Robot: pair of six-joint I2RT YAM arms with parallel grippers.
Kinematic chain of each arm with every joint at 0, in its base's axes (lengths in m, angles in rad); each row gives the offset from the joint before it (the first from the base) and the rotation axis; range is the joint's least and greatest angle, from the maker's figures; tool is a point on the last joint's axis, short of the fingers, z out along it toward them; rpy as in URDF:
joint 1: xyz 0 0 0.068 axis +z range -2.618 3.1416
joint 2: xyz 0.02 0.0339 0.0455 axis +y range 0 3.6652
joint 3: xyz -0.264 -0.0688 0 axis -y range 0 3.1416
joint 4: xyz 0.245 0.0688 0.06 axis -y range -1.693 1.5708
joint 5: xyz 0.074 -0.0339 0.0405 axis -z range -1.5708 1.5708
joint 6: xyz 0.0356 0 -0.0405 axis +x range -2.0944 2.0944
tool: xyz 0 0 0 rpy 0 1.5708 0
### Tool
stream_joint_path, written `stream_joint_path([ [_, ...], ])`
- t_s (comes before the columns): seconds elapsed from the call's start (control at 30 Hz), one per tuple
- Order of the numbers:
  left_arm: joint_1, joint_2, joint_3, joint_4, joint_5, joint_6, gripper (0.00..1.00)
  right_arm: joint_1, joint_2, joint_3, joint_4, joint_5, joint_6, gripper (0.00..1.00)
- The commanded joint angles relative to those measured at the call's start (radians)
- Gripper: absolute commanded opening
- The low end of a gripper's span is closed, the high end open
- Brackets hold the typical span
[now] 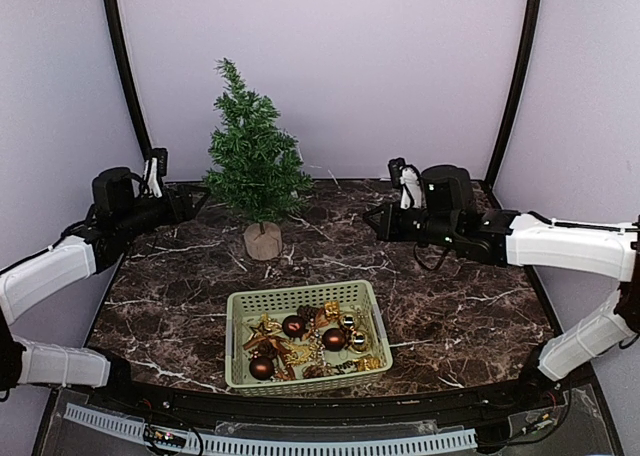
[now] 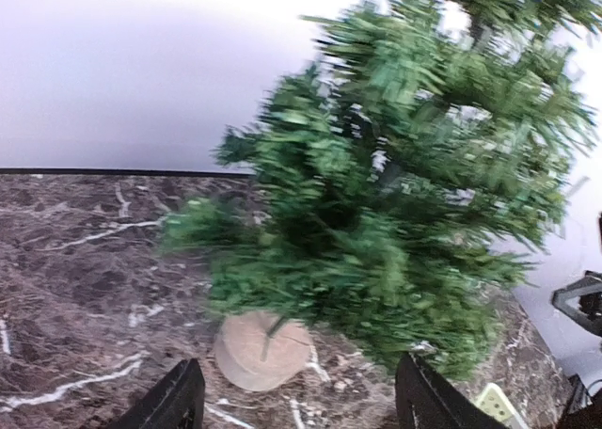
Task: Decorate the small christmas tree
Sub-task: Wrap the side of the string light in the gap of the branches.
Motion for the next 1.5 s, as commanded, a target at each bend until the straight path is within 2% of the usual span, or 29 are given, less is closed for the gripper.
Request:
stream_joint_path([
  [0.0,-0.142,-0.036,-0.017,-0.065,-0.038,-0.041,0.73,-0.019,0.025,-0.035,0.065,-0.038,0.034,0.0],
  [0.2,-0.205,0.036,0.002,-0.051,-0.062,-0.064,0.83,-0.037,0.033,-0.072,0.088,-0.049,0.051,0.0],
  [0.43,-0.228,0.145,0.056,-0.008,-0.063,-0.06,0.85,-0.052,0.018,-0.105,0.092,-0.043,0.065,0.0],
  [0.5,-0.229,0.15,0.059,0.004,-0.069,-0.059,0.79,-0.053,0.009,-0.111,0.09,-0.046,0.066,0.0],
  [0.57,-0.229,0.142,0.053,0.013,-0.091,-0.053,0.65,-0.052,-0.004,-0.117,0.098,-0.077,0.047,0.0],
  [0.6,-0.229,0.137,0.049,0.013,-0.121,-0.048,0.53,-0.052,-0.012,-0.118,0.101,-0.093,0.036,0.0],
  [0.67,-0.229,0.122,0.043,0.0,-0.16,-0.044,0.4,-0.049,-0.027,-0.122,0.105,-0.123,0.012,0.0],
  [0.73,-0.229,0.111,0.04,-0.007,-0.174,-0.039,0.35,-0.042,-0.041,-0.12,0.083,-0.128,-0.012,0.0],
  [0.77,-0.229,0.108,0.039,-0.001,-0.168,-0.035,0.35,-0.04,-0.049,-0.121,0.073,-0.13,-0.024,0.0],
  [0.9,-0.229,0.126,0.054,0.018,-0.082,-0.009,0.5,-0.04,-0.063,-0.122,0.047,-0.122,-0.047,0.0],
  [0.97,-0.229,0.136,0.064,0.026,-0.054,0.005,0.54,-0.038,-0.065,-0.12,0.045,-0.121,-0.047,0.0],
  [1.27,-0.229,0.143,0.088,0.044,-0.034,0.02,0.65,-0.037,-0.063,-0.122,0.069,-0.12,-0.035,0.0],
  [1.33,-0.229,0.138,0.086,0.033,-0.051,0.018,0.54,-0.038,-0.068,-0.123,0.062,-0.113,-0.038,0.0],
  [1.37,-0.229,0.135,0.084,0.03,-0.068,0.021,0.42,-0.037,-0.071,-0.123,0.055,-0.108,-0.039,0.0],
  [1.4,-0.229,0.126,0.077,0.026,-0.075,0.024,0.36,-0.037,-0.076,-0.123,0.048,-0.106,-0.042,0.0],
  [1.47,-0.228,0.106,0.064,0.025,-0.101,0.027,0.16,-0.032,-0.089,-0.125,0.03,-0.11,-0.05,0.0],
])
